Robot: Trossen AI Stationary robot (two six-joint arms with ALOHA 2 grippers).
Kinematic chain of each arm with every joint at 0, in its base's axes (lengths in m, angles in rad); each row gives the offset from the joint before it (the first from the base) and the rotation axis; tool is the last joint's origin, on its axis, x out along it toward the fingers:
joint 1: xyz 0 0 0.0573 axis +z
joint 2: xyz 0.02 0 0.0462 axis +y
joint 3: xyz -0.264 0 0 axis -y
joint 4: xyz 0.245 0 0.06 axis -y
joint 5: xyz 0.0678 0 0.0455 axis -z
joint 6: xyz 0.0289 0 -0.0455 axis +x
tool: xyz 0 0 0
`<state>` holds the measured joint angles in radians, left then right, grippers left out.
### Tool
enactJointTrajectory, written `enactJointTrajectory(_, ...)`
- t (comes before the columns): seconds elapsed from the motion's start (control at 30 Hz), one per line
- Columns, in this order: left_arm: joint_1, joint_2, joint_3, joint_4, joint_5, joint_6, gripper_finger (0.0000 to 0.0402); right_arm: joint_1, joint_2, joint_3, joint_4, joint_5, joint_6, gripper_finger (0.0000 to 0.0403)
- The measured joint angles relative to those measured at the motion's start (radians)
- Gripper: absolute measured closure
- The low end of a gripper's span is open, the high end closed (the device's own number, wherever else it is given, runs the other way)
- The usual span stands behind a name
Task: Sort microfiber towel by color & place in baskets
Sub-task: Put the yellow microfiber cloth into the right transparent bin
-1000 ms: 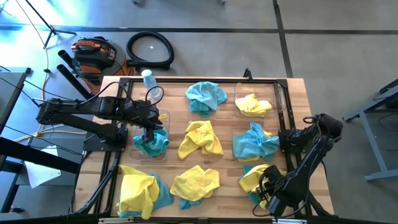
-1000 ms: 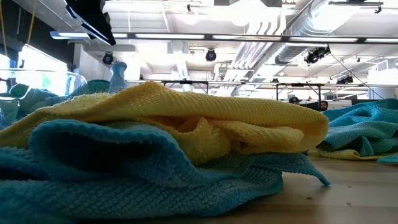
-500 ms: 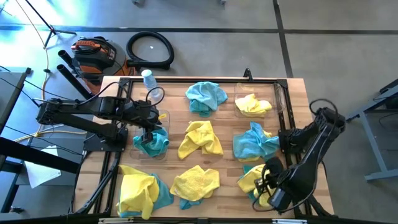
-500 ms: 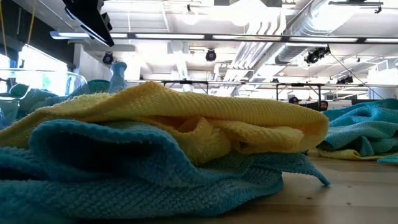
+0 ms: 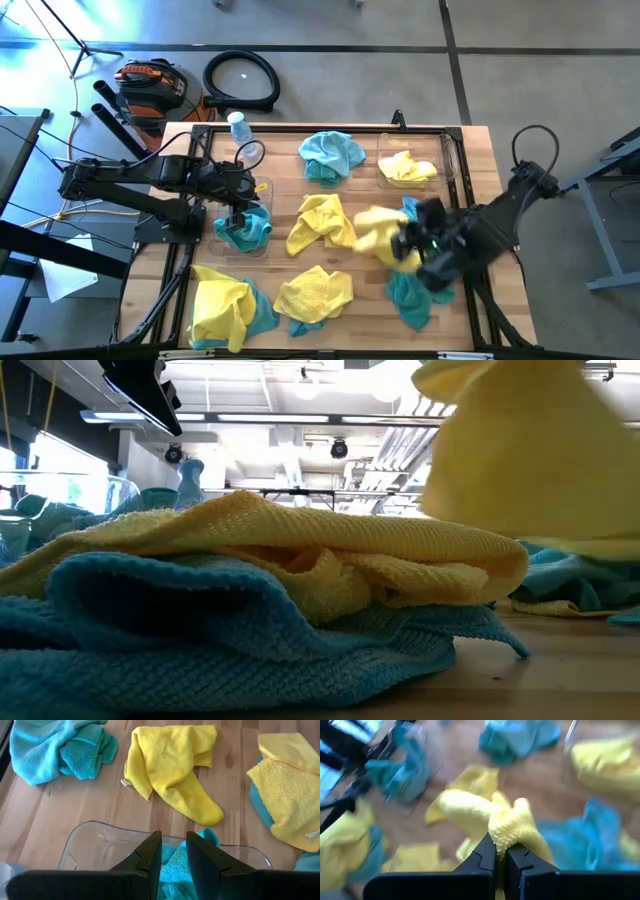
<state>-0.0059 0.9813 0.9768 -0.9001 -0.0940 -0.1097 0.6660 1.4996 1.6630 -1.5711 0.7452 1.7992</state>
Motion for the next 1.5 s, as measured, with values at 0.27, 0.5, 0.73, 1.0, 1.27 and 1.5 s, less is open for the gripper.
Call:
enactJointTrajectory(0.27,0.000,0.000,0.000,0.000,0.000,0.001,0.0324,-0.312,-0.060,0.000,0.000,0.119,-0.326,0.0402)
enactJointTrajectory(0.5,0.000,0.000,0.000,0.000,-0.025,0.008,0.0324,-0.537,-0.148,0.000,-0.001,0.162,-0.542,0.0403)
enactJointTrajectory(0.73,0.000,0.000,0.000,0.000,-0.075,0.007,0.0324,-0.700,-0.217,-0.001,0.001,0.261,-0.769,0.0403)
enactJointTrajectory(1.0,0.012,0.000,0.000,0.001,-0.172,-0.059,0.0324,-0.890,-0.246,-0.182,0.026,0.103,-0.921,0.0403)
enactJointTrajectory(1.27,0.098,0.000,0.000,0.005,-0.149,-0.081,0.0324,-1.098,-0.325,-0.525,0.454,-0.283,-1.148,0.0403)
enactJointTrajectory(1.5,0.147,0.000,0.000,0.011,-0.127,-0.107,0.0324,-1.335,-0.323,-0.650,0.576,-0.544,-1.227,0.0403)
